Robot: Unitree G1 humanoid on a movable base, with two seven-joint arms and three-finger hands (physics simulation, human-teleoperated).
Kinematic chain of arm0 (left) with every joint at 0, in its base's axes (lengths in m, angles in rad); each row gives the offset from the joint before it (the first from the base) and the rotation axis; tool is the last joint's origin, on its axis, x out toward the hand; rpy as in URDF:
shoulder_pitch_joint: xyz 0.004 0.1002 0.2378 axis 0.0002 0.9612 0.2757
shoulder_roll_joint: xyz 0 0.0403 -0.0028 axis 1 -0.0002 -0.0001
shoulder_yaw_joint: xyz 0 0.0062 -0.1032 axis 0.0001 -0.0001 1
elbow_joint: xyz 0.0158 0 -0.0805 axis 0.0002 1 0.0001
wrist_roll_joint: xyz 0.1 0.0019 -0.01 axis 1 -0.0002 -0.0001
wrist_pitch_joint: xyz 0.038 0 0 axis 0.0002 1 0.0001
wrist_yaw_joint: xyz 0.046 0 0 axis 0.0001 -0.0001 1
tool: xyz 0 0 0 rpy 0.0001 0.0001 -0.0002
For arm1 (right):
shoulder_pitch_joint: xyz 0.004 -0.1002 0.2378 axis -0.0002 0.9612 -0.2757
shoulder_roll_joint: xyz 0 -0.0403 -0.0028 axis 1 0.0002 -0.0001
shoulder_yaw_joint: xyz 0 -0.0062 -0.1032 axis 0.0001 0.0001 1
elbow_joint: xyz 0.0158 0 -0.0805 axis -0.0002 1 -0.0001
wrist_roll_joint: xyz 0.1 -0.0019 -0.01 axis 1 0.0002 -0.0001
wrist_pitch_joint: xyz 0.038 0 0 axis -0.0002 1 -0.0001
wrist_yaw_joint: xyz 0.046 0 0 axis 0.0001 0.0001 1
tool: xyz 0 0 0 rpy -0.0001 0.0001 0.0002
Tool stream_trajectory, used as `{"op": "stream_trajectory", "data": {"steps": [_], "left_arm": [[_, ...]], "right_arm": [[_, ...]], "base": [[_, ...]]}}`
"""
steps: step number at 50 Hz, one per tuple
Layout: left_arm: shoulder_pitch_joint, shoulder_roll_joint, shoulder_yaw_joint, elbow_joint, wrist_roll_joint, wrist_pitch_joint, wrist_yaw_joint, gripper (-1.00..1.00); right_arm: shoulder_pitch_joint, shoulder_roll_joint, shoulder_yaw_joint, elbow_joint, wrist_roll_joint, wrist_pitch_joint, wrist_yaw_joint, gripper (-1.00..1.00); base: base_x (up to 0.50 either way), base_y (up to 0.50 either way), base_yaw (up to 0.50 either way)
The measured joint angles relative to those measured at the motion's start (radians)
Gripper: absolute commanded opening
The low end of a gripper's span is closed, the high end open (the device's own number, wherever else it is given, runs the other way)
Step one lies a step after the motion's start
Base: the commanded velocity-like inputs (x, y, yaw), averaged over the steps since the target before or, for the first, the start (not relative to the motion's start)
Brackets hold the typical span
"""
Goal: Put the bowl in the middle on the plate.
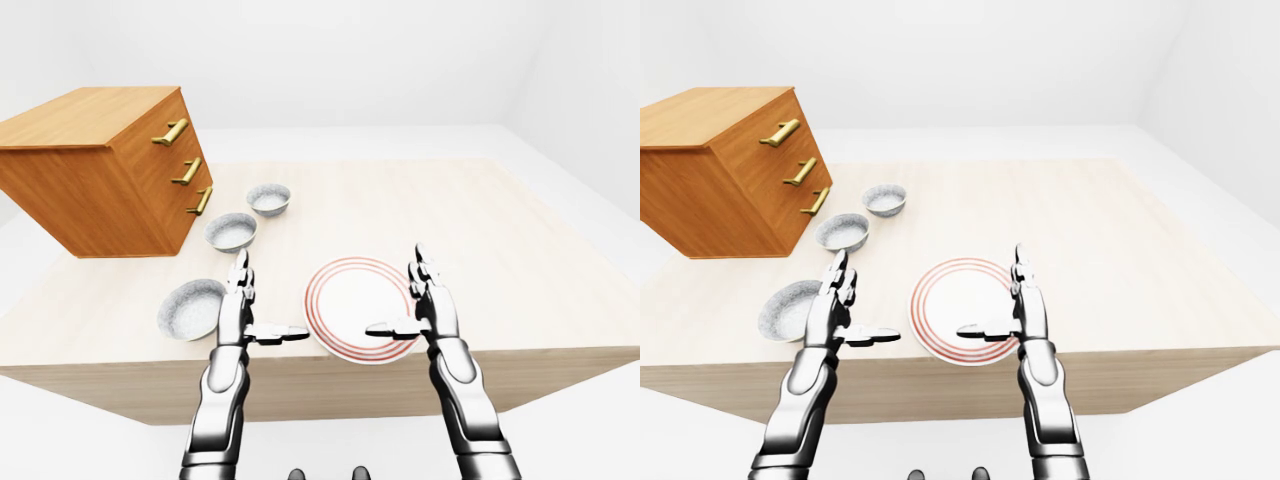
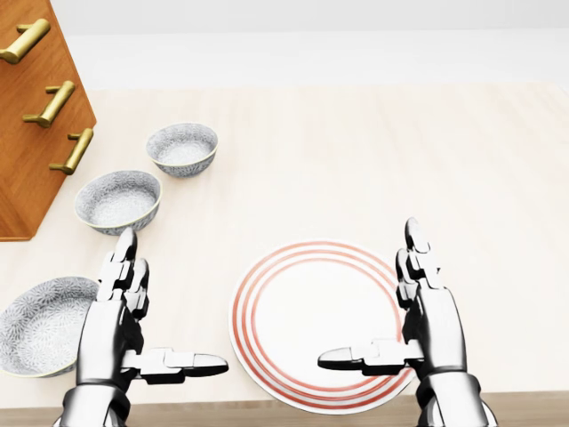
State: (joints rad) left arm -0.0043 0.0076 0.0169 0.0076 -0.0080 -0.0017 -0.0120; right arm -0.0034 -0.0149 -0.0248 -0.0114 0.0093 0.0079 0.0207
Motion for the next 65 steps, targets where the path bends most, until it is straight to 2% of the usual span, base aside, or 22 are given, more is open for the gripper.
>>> {"op": "stream_trajectory", "data": {"steps": [10,24,35,46,55,60,65], "left_arm": [[-0.004,0.008,0.017,0.004,-0.009,0.005,-0.009,1.00],[-0.007,0.011,0.023,0.011,-0.012,0.003,-0.014,1.00],[-0.008,0.012,0.024,0.015,-0.011,0.000,-0.017,1.00],[-0.009,0.013,0.024,0.022,-0.010,-0.007,-0.018,1.00],[-0.008,0.013,0.023,0.025,-0.007,-0.010,-0.020,1.00],[-0.007,0.012,0.020,0.018,-0.004,-0.002,-0.020,1.00],[-0.007,0.011,0.018,0.017,0.000,0.002,-0.018,1.00]], "right_arm": [[-0.004,-0.022,-0.044,-0.009,0.005,0.002,0.021,1.00],[-0.023,-0.045,-0.090,0.023,0.009,-0.018,0.020,1.00],[-0.023,-0.069,-0.135,0.010,0.016,-0.010,0.016,1.00],[-0.003,-0.100,-0.219,-0.034,0.020,0.013,0.010,1.00],[0.025,-0.133,-0.331,-0.059,0.046,0.028,0.008,1.00],[0.073,-0.167,-0.479,-0.023,0.109,-0.011,0.026,1.00],[0.104,-0.187,-0.578,0.001,0.143,-0.035,0.040,1.00]], "base": [[0.00,0.00,0.00],[0.00,0.00,0.00],[0.00,0.00,0.00],[0.00,0.00,0.00],[0.00,0.00,0.00],[0.00,0.00,0.00],[0.00,0.00,0.00]]}}
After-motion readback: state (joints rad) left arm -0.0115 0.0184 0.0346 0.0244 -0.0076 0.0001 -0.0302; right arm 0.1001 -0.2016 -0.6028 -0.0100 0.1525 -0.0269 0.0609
